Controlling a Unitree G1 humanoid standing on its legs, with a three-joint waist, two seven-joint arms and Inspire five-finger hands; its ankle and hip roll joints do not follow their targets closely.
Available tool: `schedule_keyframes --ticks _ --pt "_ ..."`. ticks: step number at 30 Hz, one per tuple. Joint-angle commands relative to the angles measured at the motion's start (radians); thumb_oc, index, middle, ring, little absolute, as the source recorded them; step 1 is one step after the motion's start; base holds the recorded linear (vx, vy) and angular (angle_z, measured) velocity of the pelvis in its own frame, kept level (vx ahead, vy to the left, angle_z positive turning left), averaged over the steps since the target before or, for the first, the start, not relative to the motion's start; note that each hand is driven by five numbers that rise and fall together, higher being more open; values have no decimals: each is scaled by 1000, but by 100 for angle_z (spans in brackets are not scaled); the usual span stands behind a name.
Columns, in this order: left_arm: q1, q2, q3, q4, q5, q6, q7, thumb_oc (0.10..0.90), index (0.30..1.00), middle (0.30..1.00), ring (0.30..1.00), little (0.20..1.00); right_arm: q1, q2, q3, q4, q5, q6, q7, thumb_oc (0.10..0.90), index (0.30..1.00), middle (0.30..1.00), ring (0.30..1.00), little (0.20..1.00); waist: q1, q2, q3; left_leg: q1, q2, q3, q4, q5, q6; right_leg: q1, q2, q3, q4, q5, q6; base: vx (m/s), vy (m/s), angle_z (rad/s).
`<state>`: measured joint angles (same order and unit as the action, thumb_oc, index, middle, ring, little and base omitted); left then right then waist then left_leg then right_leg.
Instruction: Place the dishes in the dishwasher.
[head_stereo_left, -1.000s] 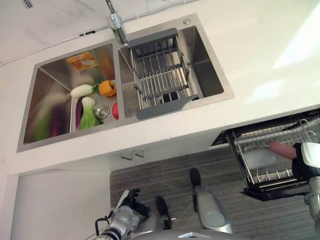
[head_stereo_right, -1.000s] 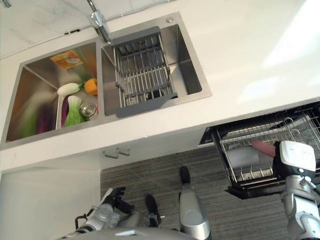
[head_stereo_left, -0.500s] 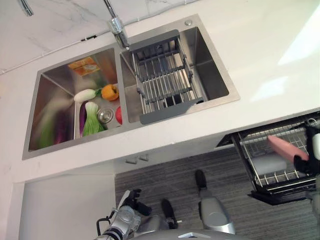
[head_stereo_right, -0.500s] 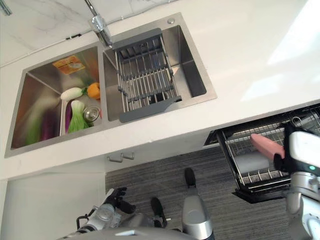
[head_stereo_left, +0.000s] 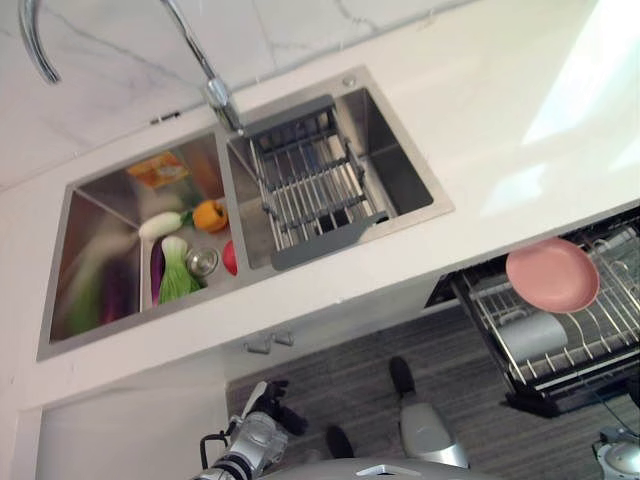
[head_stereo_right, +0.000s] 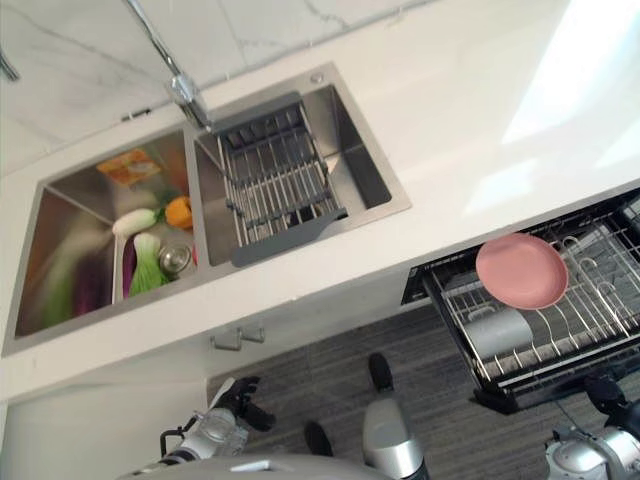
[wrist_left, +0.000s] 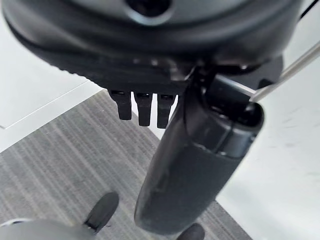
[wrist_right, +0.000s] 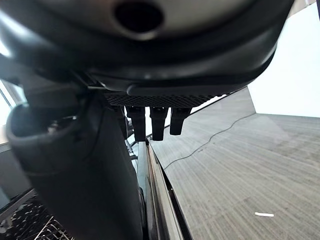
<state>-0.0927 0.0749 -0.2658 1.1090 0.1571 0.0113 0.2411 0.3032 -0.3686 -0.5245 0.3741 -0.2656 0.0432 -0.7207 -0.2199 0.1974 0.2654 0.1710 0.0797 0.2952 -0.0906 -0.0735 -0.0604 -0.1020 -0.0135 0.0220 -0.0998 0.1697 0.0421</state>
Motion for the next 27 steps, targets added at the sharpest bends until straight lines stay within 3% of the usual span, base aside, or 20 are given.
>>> schedule_keyframes --ticks 1,5,14,20,24,27 --pt "-6 64 29 51 -13 -6 20 800 900 900 900 900 47 -89 -65 -26 61 25 -104 800 900 900 900 900 1 -85 -44 -27 -15 -26 3 44 -13 137 -68 8 32 -160 99 28 5 -14" --pt "-5 77 23 30 -20 -12 14 800 900 900 900 900 9 -89 -2 118 125 6 -85 800 900 900 900 900 11 -77 -48 -25 -20 -31 3 41 -12 143 -71 7 28 -159 98 20 0 -18" --pt "11 86 31 41 -12 -7 7 800 900 900 900 900 -15 -89 -8 68 143 -32 -87 800 900 900 900 900 39 -75 -57 -34 -21 -66 3 49 -19 169 -80 -40 21 -167 95 8 -22 12" --pt "35 94 56 87 10 -1 1 800 900 900 900 900 -48 -121 -70 -61 121 -70 -130 800 900 900 900 900 56 -83 -67 -35 -20 -76 3 49 -22 176 -80 -57 17 -169 96 13 -15 12" --pt "44 95 58 90 32 -5 1 800 900 900 900 900 -26 -152 -126 -106 48 -35 -174 800 900 900 900 900 57 -87 -73 -33 -17 -74 3 47 -23 179 -77 -59 15 -172 95 0 0 0" --pt "40 100 50 78 48 -12 -3 800 900 900 900 900 -16 -192 -225 -124 28 0 -241 800 900 900 900 900 41 -94 -75 -32 -13 -64 3 47 -24 173 -74 -52 14 -169 100 0 0 0"
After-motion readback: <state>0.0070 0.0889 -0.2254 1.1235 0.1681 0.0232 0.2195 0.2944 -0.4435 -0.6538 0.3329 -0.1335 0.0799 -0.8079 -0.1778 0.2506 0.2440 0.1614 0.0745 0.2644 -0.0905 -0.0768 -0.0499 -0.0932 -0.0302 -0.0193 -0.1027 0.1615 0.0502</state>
